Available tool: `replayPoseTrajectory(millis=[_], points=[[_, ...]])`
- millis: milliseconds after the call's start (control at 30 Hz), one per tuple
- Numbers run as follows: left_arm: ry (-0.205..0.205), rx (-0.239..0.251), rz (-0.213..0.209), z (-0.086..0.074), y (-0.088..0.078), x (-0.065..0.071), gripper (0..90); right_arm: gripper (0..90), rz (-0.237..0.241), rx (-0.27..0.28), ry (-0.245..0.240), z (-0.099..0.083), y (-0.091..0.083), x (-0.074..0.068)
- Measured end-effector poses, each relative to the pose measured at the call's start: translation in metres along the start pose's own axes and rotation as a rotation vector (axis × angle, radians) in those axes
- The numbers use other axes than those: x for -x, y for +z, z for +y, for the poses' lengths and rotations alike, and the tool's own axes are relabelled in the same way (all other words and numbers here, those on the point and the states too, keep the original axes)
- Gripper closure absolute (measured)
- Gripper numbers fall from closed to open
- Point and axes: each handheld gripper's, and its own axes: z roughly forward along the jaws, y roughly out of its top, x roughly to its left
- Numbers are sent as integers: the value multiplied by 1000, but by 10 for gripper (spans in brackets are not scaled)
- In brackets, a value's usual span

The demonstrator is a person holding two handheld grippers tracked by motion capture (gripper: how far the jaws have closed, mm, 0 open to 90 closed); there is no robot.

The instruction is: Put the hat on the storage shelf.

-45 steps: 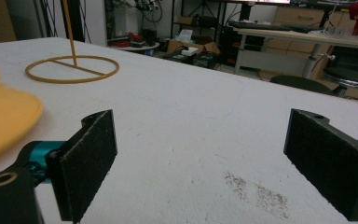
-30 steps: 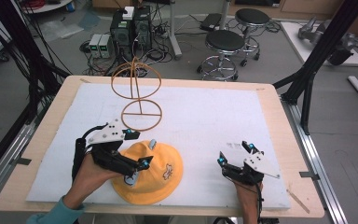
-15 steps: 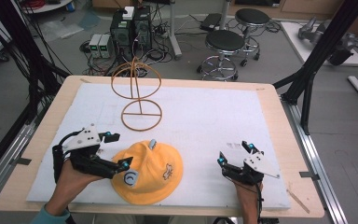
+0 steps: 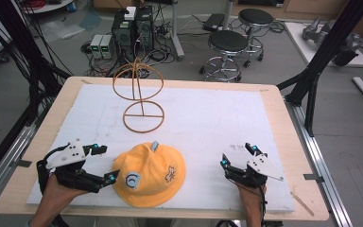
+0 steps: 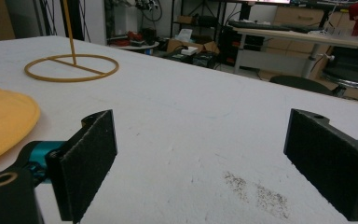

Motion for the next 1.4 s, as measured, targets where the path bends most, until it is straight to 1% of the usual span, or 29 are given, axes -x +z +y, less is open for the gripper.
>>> replayPoseTrajectory(millis=[100, 200, 233, 300, 333, 367, 433, 467, 533, 567, 733, 1033, 1200, 1233, 1300, 1333, 1400], points=[[6, -26, -1, -12, 3, 4, 103, 83, 2, -3, 2, 0, 0, 0], [12, -54, -5, -21, 11, 9, 102, 83, -1, -3, -1, 0, 0, -1], [24, -70, -2, -23, 14, 11, 102, 83, 0, -2, -7, 0, 0, 0], [41, -87, -16, -27, 21, 15, 103, 83, -1, -2, -9, 0, 0, -1], [45, -88, -15, -29, 24, 16, 103, 83, -1, -1, -9, 0, 0, -1], [53, -88, -12, -30, 26, 17, 103, 83, -1, -2, -9, 0, 0, -1], [50, -95, -20, -32, 28, 18, 103, 83, -1, -3, -4, 0, 0, -1], [52, -92, -14, -32, 29, 18, 103, 83, -1, -3, -3, 0, 0, -1], [50, -97, -26, -34, 29, 19, 103, 83, -1, -3, -4, 0, 0, -1], [54, -99, -23, -34, 30, 19, 103, 83, 0, -2, -4, 0, 0, -1], [63, -122, -38, -39, 37, 24, 102, 83, 0, -2, -3, 0, 0, -1], [74, -151, -17, -45, 47, 25, 102, 83, -1, -1, -6, 0, 0, -1], [44, -174, -12, -46, 52, 23, 112, 83, -2, -2, -7, 0, 0, -1], [37, -179, -13, -46, 53, 23, 123, 83, -1, -1, -7, 0, 0, -1], [38, -188, -10, -46, 55, 22, 165, 83, -1, -1, -7, 0, 0, -1], [38, -189, -10, -46, 55, 22, 198, 83, -1, -1, -6, 0, 0, -1], [39, -195, 0, -46, 57, 21, 290, 83, -1, -1, -7, 0, 0, -1]])
